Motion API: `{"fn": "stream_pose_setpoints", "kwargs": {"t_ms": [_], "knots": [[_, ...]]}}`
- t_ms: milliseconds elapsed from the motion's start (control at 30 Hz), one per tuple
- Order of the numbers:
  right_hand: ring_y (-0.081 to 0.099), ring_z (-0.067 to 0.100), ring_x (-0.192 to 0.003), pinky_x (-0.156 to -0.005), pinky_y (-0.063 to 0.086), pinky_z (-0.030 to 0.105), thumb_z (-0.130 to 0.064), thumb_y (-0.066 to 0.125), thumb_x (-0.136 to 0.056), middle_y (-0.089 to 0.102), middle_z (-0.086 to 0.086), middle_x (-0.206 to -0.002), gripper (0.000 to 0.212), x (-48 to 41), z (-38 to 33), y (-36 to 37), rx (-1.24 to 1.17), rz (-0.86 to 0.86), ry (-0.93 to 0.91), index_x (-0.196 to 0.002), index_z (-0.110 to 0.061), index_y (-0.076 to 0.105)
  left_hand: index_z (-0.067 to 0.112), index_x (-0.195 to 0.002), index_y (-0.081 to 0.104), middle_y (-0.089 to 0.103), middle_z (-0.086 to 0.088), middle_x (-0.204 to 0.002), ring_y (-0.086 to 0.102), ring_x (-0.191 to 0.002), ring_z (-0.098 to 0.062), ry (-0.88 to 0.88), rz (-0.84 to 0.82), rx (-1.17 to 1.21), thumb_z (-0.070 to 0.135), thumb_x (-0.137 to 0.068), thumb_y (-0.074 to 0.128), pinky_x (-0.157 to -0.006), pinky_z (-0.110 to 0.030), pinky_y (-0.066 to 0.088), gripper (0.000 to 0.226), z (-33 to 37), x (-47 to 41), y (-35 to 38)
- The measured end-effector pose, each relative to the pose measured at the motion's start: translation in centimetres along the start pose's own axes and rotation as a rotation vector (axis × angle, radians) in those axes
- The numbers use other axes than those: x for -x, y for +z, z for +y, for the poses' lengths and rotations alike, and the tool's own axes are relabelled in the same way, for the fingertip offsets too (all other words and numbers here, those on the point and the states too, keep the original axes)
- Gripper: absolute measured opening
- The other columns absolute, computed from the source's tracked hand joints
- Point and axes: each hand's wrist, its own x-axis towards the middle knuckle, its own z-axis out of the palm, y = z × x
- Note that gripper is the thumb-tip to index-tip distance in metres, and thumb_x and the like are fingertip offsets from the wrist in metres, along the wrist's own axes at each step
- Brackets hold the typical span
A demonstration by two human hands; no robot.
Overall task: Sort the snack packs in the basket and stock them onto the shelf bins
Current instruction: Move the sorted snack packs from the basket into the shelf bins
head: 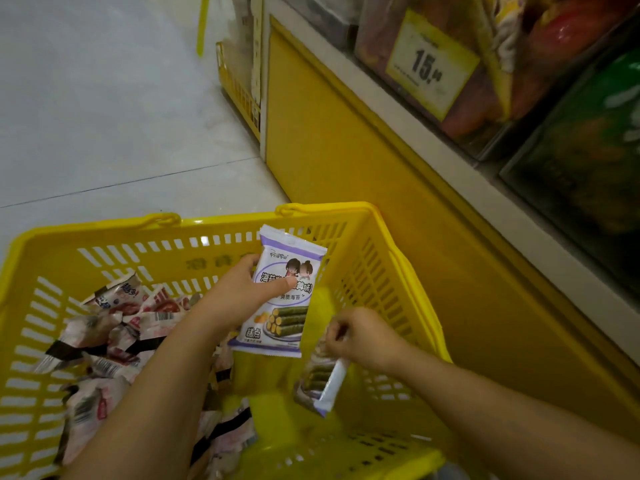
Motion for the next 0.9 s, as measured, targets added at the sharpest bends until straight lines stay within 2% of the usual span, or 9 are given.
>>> {"fn": "stream_pose_setpoints", "kwargs": {"t_ms": [67,167,267,367,433,500,633,800,900], "knots": [[0.059,0.020,-0.108,-0.085,0.042,0.025,-0.008,0.068,-0.081,0.064,0.007,-0.111,0.025,2.1,-0.9,-2.8,0.049,0.156,-0.080,-0.106,-0.009,0.066,0.023,-0.127,0.054,0.070,0.005,-0.110,0.070,-0.091,-0.012,0.044,-0.006,0.034,0.034,-0.080,0.074,-0.072,-0.027,0.053,0.052,1.7,1.3,0.1],[0.036,0.011,-0.132,-0.106,0.034,0.021,-0.014,0.075,-0.078,0.033,-0.001,-0.145,0.074,6.0,-3.0,-7.0,0.043,0.320,-0.148,-0.142,-0.023,0.040,0.024,-0.123,0.057,0.071,0.006,-0.107,0.071,-0.087,-0.009,0.145,0.014,0.079,0.033,-0.080,0.075,-0.065,-0.022,0.050,0.048,5.3,3.9,0.2],[0.048,0.009,-0.121,-0.099,0.042,0.022,-0.018,0.079,-0.075,0.042,-0.001,-0.142,0.091,10.8,-5.7,-10.5,0.037,0.460,-0.187,-0.148,-0.028,0.025,0.027,-0.115,0.060,0.073,0.006,-0.102,0.071,-0.084,-0.009,0.258,0.034,0.102,0.034,-0.079,0.075,-0.064,-0.023,0.053,0.040,9.8,7.2,0.2],[0.058,0.007,-0.105,-0.085,0.045,0.020,-0.022,0.082,-0.072,0.061,-0.003,-0.121,0.079,16.8,-8.3,-13.8,0.094,0.615,-0.202,-0.140,-0.024,0.041,0.026,-0.113,0.062,0.074,0.002,-0.102,0.072,-0.090,-0.018,0.380,0.004,0.152,0.034,-0.074,0.078,-0.087,-0.044,0.055,0.042,14.5,10.9,0.4],[0.062,0.006,-0.089,-0.072,0.047,0.025,-0.024,0.082,-0.072,0.067,-0.007,-0.098,0.043,21.3,-10.0,-15.9,0.173,0.684,-0.224,-0.109,-0.025,0.060,0.027,-0.115,0.062,0.074,0.003,-0.102,0.072,-0.090,-0.019,0.462,-0.011,0.165,0.044,-0.063,0.079,-0.090,-0.048,0.053,0.057,17.6,13.7,0.7],[0.058,0.004,-0.069,-0.060,0.044,0.026,-0.025,0.080,-0.072,0.065,-0.009,-0.079,0.025,26.0,-11.6,-18.0,0.257,0.761,-0.245,-0.082,-0.028,0.057,0.031,-0.113,0.062,0.075,0.004,-0.100,0.073,-0.088,-0.018,0.548,-0.038,0.188,0.048,-0.060,0.078,-0.086,-0.046,0.055,0.058,20.3,16.3,1.4],[0.064,0.011,-0.077,-0.067,0.053,0.038,-0.029,0.075,-0.078,0.068,-0.006,-0.085,0.023,35.1,-14.2,-21.8,0.447,0.927,-0.286,-0.095,-0.027,0.059,0.026,-0.113,0.063,0.075,0.005,-0.097,0.073,-0.083,-0.013,0.736,-0.056,0.220,0.045,-0.057,0.080,-0.078,-0.038,0.057,0.062,25.4,20.9,4.2],[0.061,0.022,-0.060,-0.057,0.054,0.040,-0.038,0.070,-0.083,0.069,0.000,-0.077,0.034,43.9,-14.8,-26.0,0.747,1.339,-0.296,-0.111,-0.023,0.060,0.024,-0.115,0.059,0.074,0.009,-0.099,0.071,-0.091,-0.012,0.940,-0.101,0.215,0.042,-0.062,0.086,-0.087,-0.041,0.055,0.062,31.0,25.2,8.1],[0.067,0.025,-0.080,-0.071,0.056,0.044,-0.020,0.071,-0.084,0.071,0.005,-0.100,0.039,47.7,-14.1,-28.5,0.708,1.505,-0.420,-0.122,-0.020,0.061,0.022,-0.113,0.058,0.073,0.017,-0.092,0.069,-0.083,0.002,1.066,-0.109,0.202,0.033,-0.073,0.080,-0.070,-0.014,0.053,0.047,33.8,26.6,10.4]]}}
